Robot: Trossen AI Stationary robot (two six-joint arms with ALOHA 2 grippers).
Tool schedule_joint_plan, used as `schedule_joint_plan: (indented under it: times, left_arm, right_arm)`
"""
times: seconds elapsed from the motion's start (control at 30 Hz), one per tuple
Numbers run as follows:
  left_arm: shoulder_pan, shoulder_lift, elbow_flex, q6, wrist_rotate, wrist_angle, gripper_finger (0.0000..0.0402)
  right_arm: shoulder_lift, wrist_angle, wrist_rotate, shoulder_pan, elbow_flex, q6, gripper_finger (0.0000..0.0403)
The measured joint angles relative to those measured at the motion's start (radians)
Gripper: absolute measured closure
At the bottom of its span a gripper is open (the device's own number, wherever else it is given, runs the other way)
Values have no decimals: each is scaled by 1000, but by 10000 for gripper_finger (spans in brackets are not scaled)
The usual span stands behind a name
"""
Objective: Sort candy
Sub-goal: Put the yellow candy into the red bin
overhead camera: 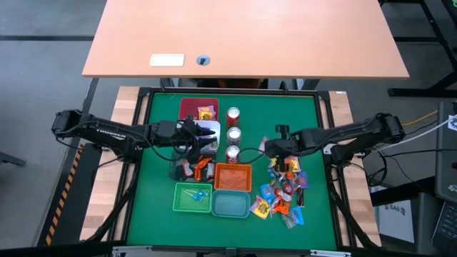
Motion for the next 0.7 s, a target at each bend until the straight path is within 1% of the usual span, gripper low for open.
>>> schedule_joint_plan:
  times: [0.1, 0.2, 0.33, 0.47, 0.57, 0.7]
  left_arm:
    - [0, 0, 0, -71, 0, 17, 278]
    - [0, 0, 0, -136, 0, 32, 278]
    - [0, 0, 0, -190, 0, 43, 278]
    - [0, 0, 0, -203, 0, 55, 278]
    - [-1, 0, 0, -227, 0, 105, 278]
    - [-14, 0, 0, -228, 0, 169, 278]
  right_arm:
    - [-1, 69, 105, 0, 40, -100, 399]
    - [-1, 190, 155, 0, 60, -221, 399]
    - [0, 409, 159, 0, 61, -397, 398]
    - [7, 601, 158, 0, 62, -530, 398]
    - [19, 692, 141, -1, 62, -576, 398]
    - [54, 753, 135, -1, 62, -590, 398]
